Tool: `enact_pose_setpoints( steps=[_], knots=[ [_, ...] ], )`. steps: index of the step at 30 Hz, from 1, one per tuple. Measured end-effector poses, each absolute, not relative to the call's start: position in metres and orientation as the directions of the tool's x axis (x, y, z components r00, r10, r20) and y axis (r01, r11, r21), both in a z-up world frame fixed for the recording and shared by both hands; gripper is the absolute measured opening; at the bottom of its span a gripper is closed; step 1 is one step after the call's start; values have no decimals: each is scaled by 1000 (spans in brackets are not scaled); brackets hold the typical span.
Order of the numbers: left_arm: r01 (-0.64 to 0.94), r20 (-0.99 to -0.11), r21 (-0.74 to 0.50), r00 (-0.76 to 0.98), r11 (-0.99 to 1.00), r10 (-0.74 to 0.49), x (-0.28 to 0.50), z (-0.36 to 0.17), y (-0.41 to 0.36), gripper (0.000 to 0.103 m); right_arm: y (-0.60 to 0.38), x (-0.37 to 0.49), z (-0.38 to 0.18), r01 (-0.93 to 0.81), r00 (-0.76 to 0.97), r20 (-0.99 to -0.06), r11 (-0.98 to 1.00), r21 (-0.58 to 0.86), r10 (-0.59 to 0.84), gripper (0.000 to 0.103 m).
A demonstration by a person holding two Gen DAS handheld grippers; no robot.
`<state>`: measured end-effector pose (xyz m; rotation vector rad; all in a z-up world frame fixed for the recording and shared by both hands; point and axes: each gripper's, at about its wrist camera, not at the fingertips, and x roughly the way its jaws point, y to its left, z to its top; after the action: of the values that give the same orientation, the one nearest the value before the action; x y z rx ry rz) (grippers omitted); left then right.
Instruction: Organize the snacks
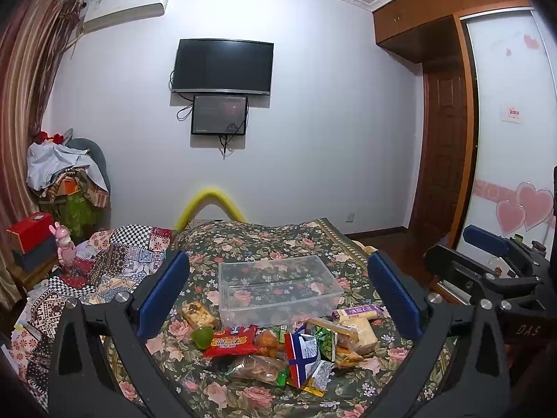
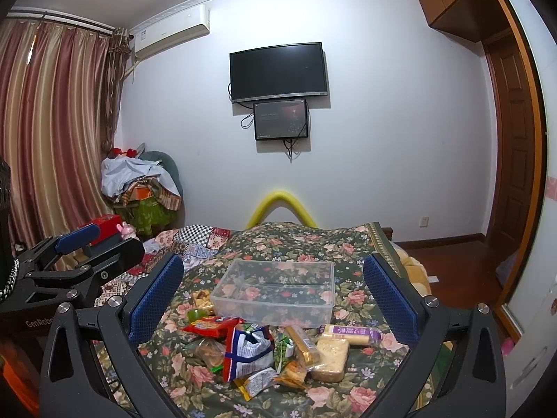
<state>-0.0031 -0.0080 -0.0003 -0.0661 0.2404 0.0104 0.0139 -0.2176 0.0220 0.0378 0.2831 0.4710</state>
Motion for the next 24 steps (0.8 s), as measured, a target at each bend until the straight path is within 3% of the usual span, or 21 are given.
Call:
enact_pose_setpoints(
  steps=[24],
  knots=[
    [-22, -244, -71, 970, 997, 4, 0, -4, -7, 103, -215, 13, 20, -445, 852, -258, 890, 102, 455, 103]
  ],
)
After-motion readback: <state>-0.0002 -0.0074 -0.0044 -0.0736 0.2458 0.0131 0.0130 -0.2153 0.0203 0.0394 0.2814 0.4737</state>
